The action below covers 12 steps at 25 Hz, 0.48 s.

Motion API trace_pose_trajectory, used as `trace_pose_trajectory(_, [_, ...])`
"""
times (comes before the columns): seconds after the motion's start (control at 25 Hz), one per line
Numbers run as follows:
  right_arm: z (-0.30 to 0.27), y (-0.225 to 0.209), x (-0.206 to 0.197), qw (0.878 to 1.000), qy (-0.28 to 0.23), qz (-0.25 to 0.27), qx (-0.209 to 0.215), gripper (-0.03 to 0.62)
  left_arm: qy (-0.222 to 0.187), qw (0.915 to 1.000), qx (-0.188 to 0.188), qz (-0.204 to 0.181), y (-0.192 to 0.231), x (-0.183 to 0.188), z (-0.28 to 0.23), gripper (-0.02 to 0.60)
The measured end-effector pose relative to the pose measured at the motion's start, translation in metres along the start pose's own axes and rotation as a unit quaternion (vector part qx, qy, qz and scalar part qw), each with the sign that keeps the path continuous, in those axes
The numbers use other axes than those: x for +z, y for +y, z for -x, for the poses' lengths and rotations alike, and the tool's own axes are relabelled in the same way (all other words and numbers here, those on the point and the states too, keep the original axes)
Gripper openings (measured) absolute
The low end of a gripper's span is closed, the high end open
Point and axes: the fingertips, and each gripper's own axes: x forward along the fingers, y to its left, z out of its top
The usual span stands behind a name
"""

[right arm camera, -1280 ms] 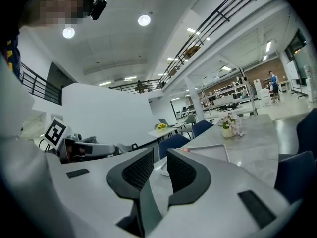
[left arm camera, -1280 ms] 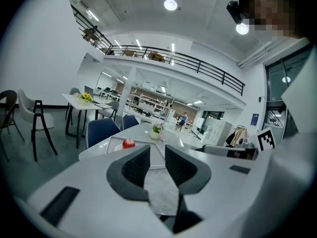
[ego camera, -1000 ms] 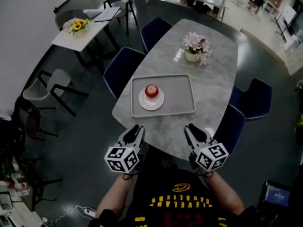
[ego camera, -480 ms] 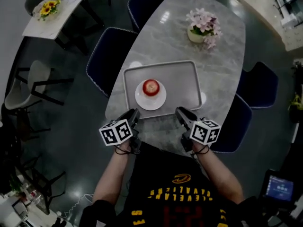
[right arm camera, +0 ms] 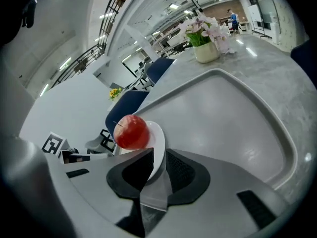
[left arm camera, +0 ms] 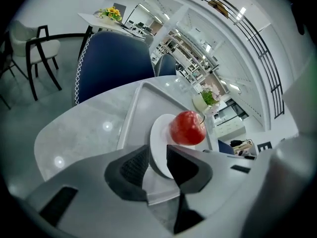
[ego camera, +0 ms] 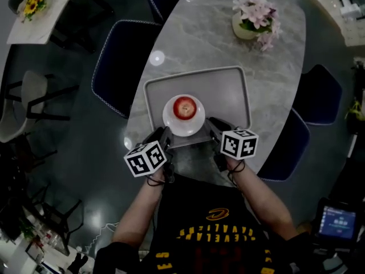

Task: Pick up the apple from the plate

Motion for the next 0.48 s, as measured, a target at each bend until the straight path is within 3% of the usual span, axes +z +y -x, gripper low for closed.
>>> trace_pose_trajectory(0.48, [-0.019,-0.002,-0.01,0.998,0.036,-0.036,-0.023,0.072,0.046,0.9979,0.001,0.045,0.002,-0.003,-0.022,0.101])
